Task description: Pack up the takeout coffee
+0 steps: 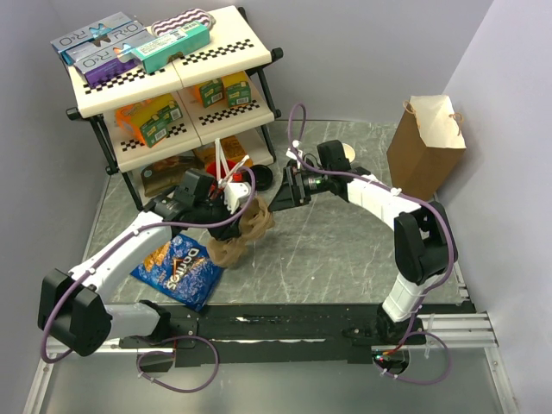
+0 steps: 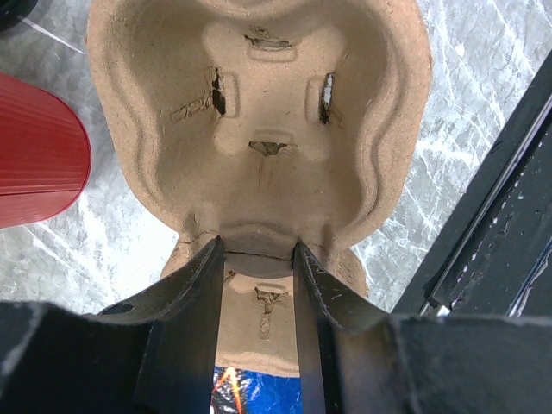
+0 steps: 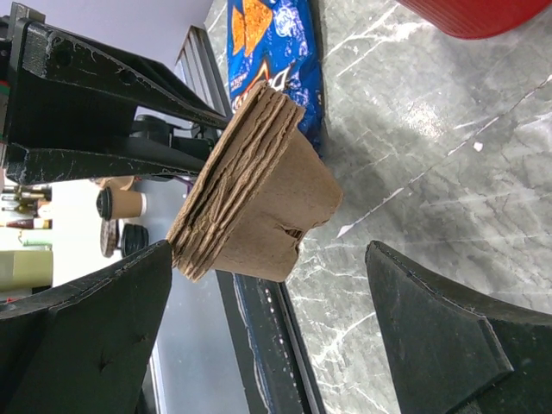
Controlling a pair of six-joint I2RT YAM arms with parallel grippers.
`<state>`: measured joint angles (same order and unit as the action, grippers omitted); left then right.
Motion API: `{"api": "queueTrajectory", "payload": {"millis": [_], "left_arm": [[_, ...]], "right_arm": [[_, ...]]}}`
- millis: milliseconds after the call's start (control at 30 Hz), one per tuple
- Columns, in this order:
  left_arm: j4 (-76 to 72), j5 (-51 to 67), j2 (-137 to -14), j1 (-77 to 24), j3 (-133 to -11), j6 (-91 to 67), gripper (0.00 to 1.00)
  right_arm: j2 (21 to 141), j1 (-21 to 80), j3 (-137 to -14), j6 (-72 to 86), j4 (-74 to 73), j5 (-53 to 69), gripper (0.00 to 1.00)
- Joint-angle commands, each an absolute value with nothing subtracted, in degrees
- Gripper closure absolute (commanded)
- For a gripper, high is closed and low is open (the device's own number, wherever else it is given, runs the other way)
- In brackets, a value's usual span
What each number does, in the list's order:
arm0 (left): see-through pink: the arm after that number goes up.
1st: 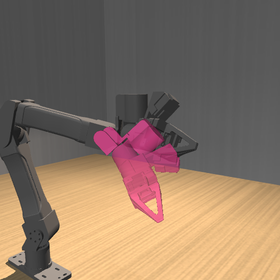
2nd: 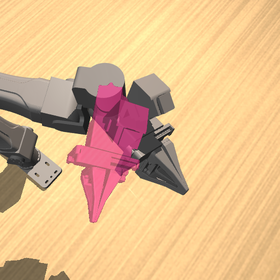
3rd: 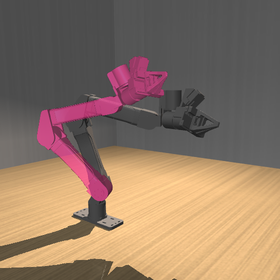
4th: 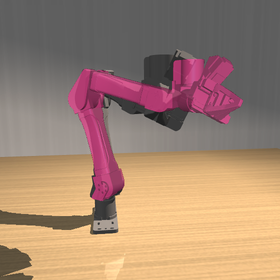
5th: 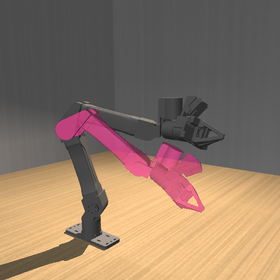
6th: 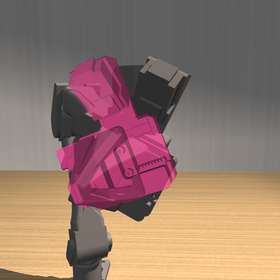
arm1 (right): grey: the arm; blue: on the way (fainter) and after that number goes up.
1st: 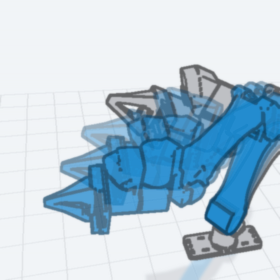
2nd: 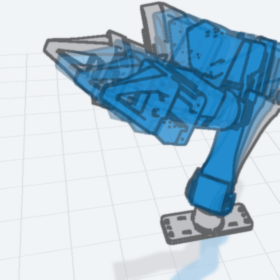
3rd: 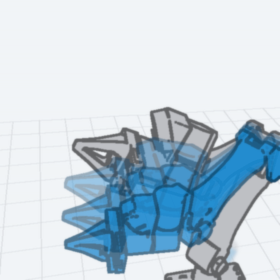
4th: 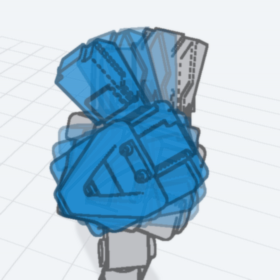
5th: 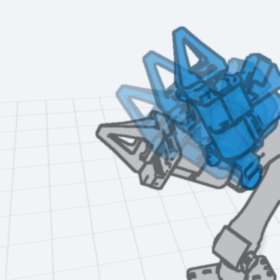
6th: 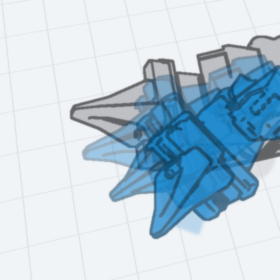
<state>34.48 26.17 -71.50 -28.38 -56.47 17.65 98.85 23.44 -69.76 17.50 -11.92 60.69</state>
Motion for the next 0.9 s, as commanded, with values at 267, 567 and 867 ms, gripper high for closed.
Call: {"api": "queueTrajectory", "payload": {"millis": [267,567,867], "left_arm": [[29.8,29.3,-68.6,-26.3,-56.8,12.8,0.99],[28.7,31.4,-67.3,-25.0,-56.1,12.7,0.99],[27.9,34.0,-67.5,-25.0,-55.5,12.8,0.99]], "right_arm": [[100.8,24.0,-73.5,15.9,-14.3,60.0,0.02],[101.4,24.1,-73.7,14.6,-16.0,59.2,0.02],[102.2,25.1,-75.1,11.8,-18.8,56.0,0.02]]}}
